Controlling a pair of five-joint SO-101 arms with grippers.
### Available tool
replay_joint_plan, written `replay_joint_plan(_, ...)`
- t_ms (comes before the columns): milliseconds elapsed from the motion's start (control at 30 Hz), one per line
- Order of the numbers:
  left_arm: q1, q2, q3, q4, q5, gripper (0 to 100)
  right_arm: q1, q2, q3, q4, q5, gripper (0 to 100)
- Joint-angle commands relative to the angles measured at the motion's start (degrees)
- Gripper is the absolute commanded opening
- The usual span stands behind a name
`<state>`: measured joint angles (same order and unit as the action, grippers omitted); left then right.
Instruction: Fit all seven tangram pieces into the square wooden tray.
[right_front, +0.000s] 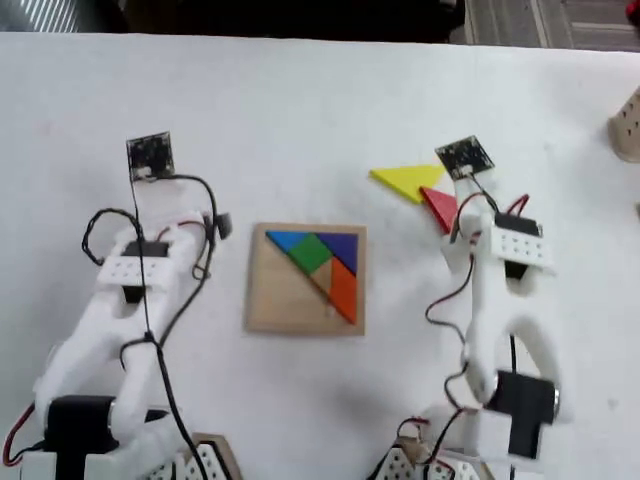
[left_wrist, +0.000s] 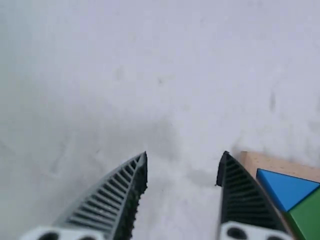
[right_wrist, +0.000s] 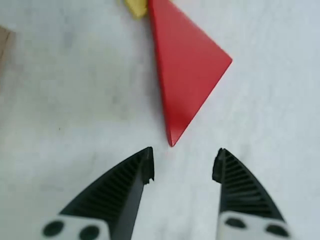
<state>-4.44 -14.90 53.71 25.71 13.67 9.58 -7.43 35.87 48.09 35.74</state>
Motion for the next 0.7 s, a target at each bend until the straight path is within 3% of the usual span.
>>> replay_joint_plan(0,-0.04,0.04,-3.34,0.09,0.00,24,-0.75,9.89,-12.48,-1.63,-4.66,19.6)
replay_joint_plan(233,-0.04,0.04,-3.08,-2.29,0.00,24,-4.35,26.42,-32.44,13.14,-6.07,33.4)
replay_joint_plan(433,-0.04,0.04,-2.99,-2.46,0.00,24,-7.52,33.98,-42.20,17.36,-6.59,33.4)
replay_joint_plan(667,-0.04,0.04,-3.16,-2.46,0.00,24,-5.49,43.30,-52.75,18.95,-6.59,33.4)
